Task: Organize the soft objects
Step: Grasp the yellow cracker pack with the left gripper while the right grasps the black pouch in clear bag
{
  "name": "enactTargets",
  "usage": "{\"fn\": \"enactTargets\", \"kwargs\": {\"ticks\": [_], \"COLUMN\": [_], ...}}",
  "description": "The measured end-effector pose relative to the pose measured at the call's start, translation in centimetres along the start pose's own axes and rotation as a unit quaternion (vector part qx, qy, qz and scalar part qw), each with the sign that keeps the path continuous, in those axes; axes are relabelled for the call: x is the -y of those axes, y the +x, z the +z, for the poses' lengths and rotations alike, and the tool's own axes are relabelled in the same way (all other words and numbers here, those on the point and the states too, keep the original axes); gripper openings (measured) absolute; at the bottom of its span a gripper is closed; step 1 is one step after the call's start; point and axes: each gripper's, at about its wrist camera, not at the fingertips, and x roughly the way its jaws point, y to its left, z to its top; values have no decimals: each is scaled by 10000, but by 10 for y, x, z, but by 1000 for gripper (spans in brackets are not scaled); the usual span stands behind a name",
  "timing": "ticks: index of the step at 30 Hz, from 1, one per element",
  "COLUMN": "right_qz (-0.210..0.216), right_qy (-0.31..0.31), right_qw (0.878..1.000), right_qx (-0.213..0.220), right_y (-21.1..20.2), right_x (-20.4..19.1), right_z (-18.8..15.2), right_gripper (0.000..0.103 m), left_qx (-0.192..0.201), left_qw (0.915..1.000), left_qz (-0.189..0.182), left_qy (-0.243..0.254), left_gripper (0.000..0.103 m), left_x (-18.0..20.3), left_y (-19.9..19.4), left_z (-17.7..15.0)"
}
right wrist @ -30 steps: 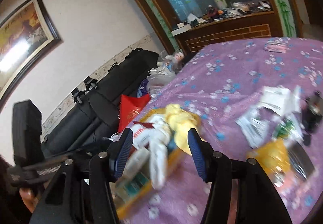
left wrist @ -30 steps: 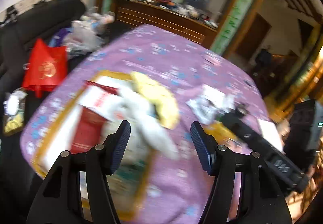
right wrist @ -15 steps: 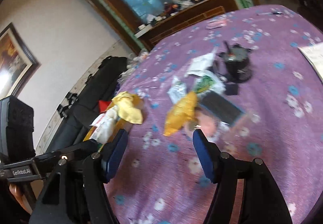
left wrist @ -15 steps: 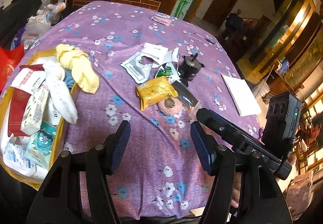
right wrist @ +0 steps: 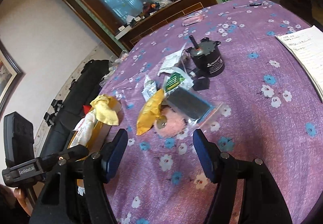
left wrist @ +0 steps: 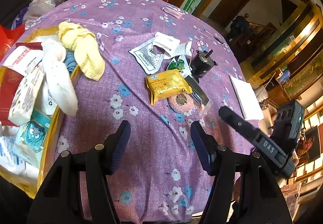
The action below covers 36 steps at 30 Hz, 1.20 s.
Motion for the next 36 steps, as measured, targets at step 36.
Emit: {"fn": "enactTargets", "kwargs": {"ticks": [36], "right_qz": [-648], "right_qy": [-598], "right_qw": [9929], "right_qx": [-797], "right_y": [66], "right_x": [29], "right_z": [33], "right_gripper": [35], "left_qx": [-647], "left_qw": [9943], "left_qz": [-276], "left_qy": [801], "left_gripper": [66], "left_x": [10], "left_y": [94], "left_z": [46]}}
